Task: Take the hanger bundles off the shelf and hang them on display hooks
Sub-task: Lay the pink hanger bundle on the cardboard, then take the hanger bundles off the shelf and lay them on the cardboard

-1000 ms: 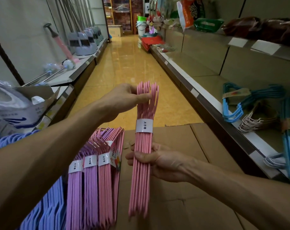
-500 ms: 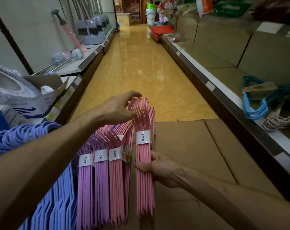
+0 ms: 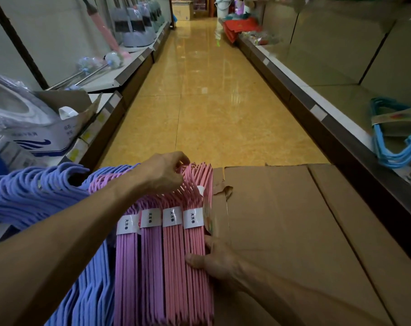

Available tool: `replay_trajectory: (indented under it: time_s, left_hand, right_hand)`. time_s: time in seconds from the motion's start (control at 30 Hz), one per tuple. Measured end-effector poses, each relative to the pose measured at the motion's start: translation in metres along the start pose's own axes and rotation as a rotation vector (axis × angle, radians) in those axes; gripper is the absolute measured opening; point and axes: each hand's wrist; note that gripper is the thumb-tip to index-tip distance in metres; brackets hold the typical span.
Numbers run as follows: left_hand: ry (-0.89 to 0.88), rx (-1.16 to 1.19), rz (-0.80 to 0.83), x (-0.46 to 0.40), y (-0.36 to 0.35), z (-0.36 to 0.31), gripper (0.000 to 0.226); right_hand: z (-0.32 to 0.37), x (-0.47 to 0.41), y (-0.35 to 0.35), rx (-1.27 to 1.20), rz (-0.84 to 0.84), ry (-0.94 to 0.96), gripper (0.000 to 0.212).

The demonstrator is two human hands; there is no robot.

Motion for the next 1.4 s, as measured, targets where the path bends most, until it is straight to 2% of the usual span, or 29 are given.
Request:
replay_trajectory:
  time_s: [0.27, 0.4, 0.53, 0.67, 0.8, 0.93, 1.23, 1.3, 1.4]
  left_hand:
    - [-0.007, 0.004, 0.0, 0.0, -0.002, 0.001, 0.046]
    - [-0.044, 0.03, -0.061, 0.005, 0.002, -0.005, 0.046]
    - [-0.092, 0.035, -0.145, 0.01, 0.009, -0.019, 0.047]
    - [-0.136, 0.162, -0.193, 0.016, 0.011, -0.046, 0.046]
    - [-0.205, 0.309, -0.258, 0.023, 0.013, -0.082, 0.041]
    - [-0.215, 0.494, -0.274, 0.03, 0.013, -0.121, 0.038]
    - [-0.254, 0.649, -0.171, 0.034, -0.003, -0.193, 0.034]
    - [-0.268, 0.674, -0.156, 0.035, -0.008, -0.208, 0.033]
    - [-0.302, 0.716, -0.141, 0.036, -0.015, -0.231, 0.033]
  right_hand:
    - [0.008, 0.003, 0.0, 0.188, 0.011, 0.034, 0.021]
    - [0.017, 0.015, -0.002, 0.293, 0.008, 0.045, 0.027]
    - [0.028, 0.04, 0.008, 0.48, -0.051, 0.088, 0.028]
    - [0.034, 0.077, 0.032, 0.696, -0.16, 0.157, 0.019]
    - [0.034, 0.11, 0.069, 0.863, -0.291, 0.184, 0.034]
    - [0.03, 0.141, 0.109, 0.837, -0.35, 0.187, 0.031]
    - [0.027, 0.205, 0.162, 0.81, -0.406, 0.249, 0.027]
    - [0.033, 0.225, 0.183, 0.772, -0.481, 0.272, 0.026]
    - [0.038, 0.252, 0.227, 0.71, -0.701, 0.31, 0.021]
Point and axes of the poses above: each hand's wrist, its own x-axis away from the middle knuckle, its own y-axis out of the back of the hand, z = x × y, and after that the axes turned 10 degrees about -x, right-handed
